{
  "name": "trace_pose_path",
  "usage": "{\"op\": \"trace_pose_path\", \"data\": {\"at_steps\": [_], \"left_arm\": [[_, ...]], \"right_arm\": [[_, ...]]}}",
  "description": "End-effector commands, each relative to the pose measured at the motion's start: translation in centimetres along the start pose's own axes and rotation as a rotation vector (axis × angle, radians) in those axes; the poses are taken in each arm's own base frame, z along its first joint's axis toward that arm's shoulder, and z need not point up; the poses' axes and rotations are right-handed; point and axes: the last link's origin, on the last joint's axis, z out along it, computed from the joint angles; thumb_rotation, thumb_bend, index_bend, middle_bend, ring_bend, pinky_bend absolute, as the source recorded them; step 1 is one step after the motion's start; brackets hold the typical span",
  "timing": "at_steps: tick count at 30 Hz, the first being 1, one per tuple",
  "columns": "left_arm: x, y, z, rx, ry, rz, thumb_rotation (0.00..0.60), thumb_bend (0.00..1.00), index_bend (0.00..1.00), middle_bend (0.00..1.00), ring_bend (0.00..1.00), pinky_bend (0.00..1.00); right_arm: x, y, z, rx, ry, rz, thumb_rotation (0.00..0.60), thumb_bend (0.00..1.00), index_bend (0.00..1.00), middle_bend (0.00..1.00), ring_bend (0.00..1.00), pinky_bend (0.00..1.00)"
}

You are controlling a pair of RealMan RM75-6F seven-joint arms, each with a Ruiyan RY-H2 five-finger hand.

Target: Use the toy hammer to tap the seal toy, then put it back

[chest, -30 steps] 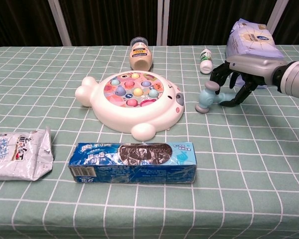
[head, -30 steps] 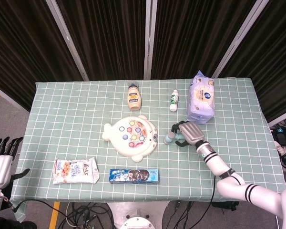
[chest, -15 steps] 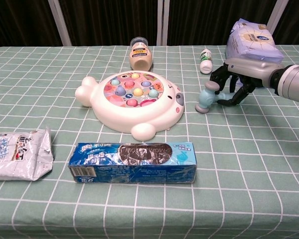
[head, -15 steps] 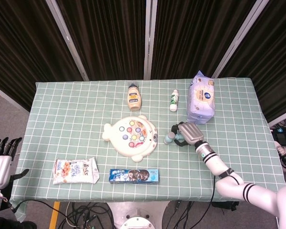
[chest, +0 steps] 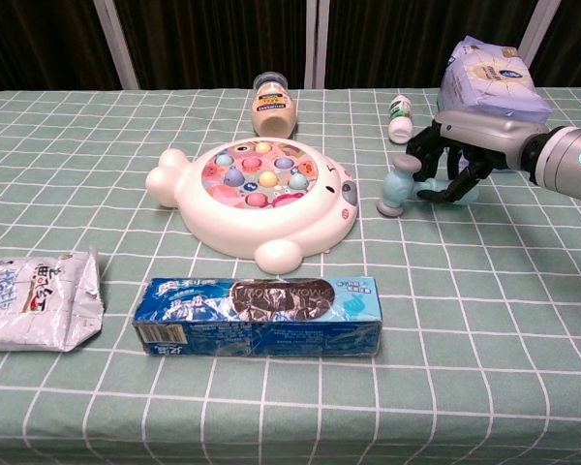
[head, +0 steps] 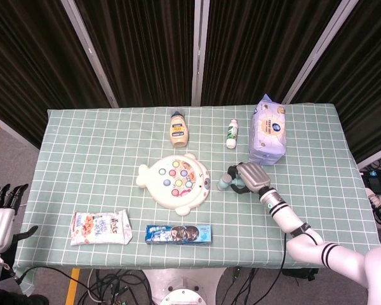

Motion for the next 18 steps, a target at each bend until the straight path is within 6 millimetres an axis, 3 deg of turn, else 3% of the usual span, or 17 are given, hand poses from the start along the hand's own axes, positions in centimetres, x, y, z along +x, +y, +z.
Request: {"op": "trace_pose_path", "data": {"at_steps": [1, 5, 9, 14, 18], "left_arm": [[0.0, 0.0, 0.0, 0.001, -0.002, -0.001, 0.6, 0.01, 0.1, 0.13, 0.02, 0.0], [0.0, -0.1, -0.2, 0.002, -0.001, -0.001, 0.6, 0.01, 0.1, 0.13, 0.02, 0.0], [0.1, -0.1, -0.2, 0.003, 0.001, 0.003, 0.6, 0.01, 0.1, 0.13, 0.02, 0.0], [0.1, -0.1, -0.3, 0.001, 0.005, 0.004, 0.6, 0.01, 0.1, 0.13, 0.02, 0.0], [0.1, -0.1, -0.4, 0.007, 0.004, 0.003, 0.6, 0.01, 0.1, 0.13, 0.02, 0.0]], "right_arm": [[0.1, 0.1, 0.1, 0.001, 0.007, 0.005, 0.6, 0.38, 0.59, 0.54, 0.42, 0.56], [1.0, -0.1, -0.1, 0.023, 0.036, 0.016, 0.6, 0.45, 0.61, 0.55, 0.44, 0.59], [3.3, -0.9, -0.5, 0.081, 0.082, -0.02, 0.6, 0.49, 0.63, 0.56, 0.45, 0.61], [6.4, -3.4, -0.1, 0.157, 0.093, -0.066, 0.6, 0.52, 0.64, 0.57, 0.46, 0.64], [7.4, -6.0, 0.9, 0.206, 0.066, -0.091, 0.6, 0.54, 0.65, 0.58, 0.47, 0.65]]}}
